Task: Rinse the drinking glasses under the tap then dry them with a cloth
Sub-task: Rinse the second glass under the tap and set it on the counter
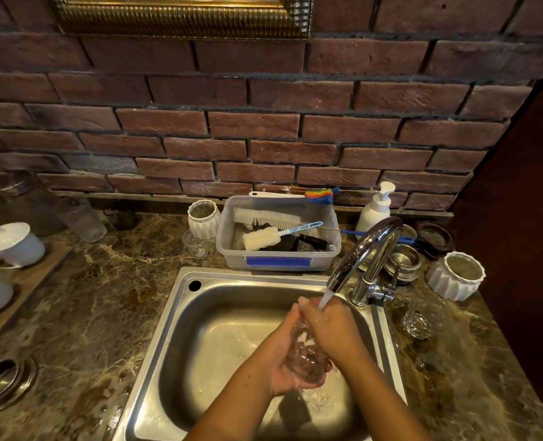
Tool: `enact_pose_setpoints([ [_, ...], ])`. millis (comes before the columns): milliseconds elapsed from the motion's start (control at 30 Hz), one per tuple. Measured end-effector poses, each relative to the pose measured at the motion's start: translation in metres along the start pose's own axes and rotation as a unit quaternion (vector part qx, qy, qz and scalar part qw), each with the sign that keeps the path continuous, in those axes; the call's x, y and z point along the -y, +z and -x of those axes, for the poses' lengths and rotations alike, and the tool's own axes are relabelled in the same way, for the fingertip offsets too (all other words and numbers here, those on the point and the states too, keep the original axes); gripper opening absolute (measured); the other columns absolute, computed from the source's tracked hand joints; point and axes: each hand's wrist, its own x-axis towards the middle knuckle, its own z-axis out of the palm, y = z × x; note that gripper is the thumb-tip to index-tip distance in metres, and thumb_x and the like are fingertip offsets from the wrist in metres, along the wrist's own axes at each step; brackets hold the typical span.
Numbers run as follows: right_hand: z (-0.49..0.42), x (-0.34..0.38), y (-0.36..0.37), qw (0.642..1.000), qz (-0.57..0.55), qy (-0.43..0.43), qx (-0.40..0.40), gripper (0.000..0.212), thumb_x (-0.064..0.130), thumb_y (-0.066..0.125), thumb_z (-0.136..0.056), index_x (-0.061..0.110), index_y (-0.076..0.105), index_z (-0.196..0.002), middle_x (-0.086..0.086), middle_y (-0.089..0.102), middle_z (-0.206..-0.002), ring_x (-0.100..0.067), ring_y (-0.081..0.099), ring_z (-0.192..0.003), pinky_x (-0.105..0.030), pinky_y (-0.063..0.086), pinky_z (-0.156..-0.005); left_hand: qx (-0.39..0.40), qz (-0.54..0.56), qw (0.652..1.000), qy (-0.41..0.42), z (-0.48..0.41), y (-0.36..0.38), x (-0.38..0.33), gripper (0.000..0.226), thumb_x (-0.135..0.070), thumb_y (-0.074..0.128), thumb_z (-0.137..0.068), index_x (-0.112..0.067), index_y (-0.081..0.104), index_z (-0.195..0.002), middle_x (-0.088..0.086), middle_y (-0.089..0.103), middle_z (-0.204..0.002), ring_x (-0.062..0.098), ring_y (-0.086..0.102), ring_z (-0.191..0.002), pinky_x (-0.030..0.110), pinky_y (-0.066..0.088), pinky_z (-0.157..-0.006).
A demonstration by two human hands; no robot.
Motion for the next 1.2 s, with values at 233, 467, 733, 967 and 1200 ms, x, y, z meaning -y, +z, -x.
enact_pose_setpoints([
  [233, 0.014, 0.006, 0.031, 0.968, 0.217, -0.107, 0.069, 0.046, 0.040, 0.034, -0.105, 0.032, 0.037, -0.150, 0.003, 0.028, -0.156, -0.024, 0.030, -0.144, -0.039, 0.032, -0.117, -0.025, 0.183, 0.979, 0.090, -0.005, 0.008, -0.003, 0.053, -0.052, 0.044, -0.101, -0.010, 0.055, -0.131, 0.003, 0.068, -0.111, 0.016, 0.068, -0.101, 0.030, 0.056, -0.084],
  [467, -0.018, -0.003, 0.008, 0.986, 0.147, -0.027, 0.070, 0.022, 0.053, 0.048, -0.093, 0.040, 0.063, -0.102, 0.005, 0.064, -0.101, -0.011, 0.060, -0.092, -0.022, 0.047, -0.075, -0.044, 0.088, 0.993, 0.071, -0.010, 0.005, 0.005, 0.060, -0.060, 0.055, -0.093, -0.005, 0.072, -0.113, 0.022, 0.077, -0.098, 0.035, 0.068, -0.097, 0.045, 0.052, -0.088],
  [733, -0.020, -0.007, 0.009, 0.993, -0.094, 0.065, -0.019, 0.038, 0.052, 0.061, -0.091, 0.015, 0.067, -0.097, -0.003, 0.070, -0.088, -0.017, 0.065, -0.085, -0.022, 0.042, -0.061, -0.021, 0.154, 0.983, 0.093, -0.016, 0.001, -0.004, 0.068, -0.062, 0.044, -0.097, -0.003, 0.066, -0.125, 0.027, 0.072, -0.116, 0.041, 0.064, -0.114, 0.050, 0.051, -0.094],
  [967, -0.026, 0.005, 0.003, 0.996, 0.070, -0.037, 0.037, 0.028, 0.033, 0.046, -0.103, 0.011, 0.063, -0.101, 0.011, 0.055, -0.078, 0.005, 0.049, -0.069, -0.003, 0.040, -0.065, -0.072, -0.056, 0.986, 0.141, -0.015, 0.015, 0.001, 0.077, -0.083, 0.048, -0.077, -0.028, 0.058, -0.131, 0.011, 0.065, -0.132, 0.036, 0.064, -0.117, 0.047, 0.061, -0.076],
  [1200, -0.005, 0.002, 0.019, 0.981, 0.172, -0.081, 0.025, 0.035, 0.039, 0.039, -0.103, 0.028, 0.044, -0.137, -0.006, 0.048, -0.139, -0.023, 0.053, -0.122, -0.028, 0.048, -0.100, -0.033, 0.052, 0.988, 0.142, -0.007, 0.015, -0.009, 0.066, -0.065, 0.047, -0.093, -0.016, 0.060, -0.135, 0.016, 0.065, -0.134, 0.038, 0.059, -0.126, 0.050, 0.047, -0.104],
])
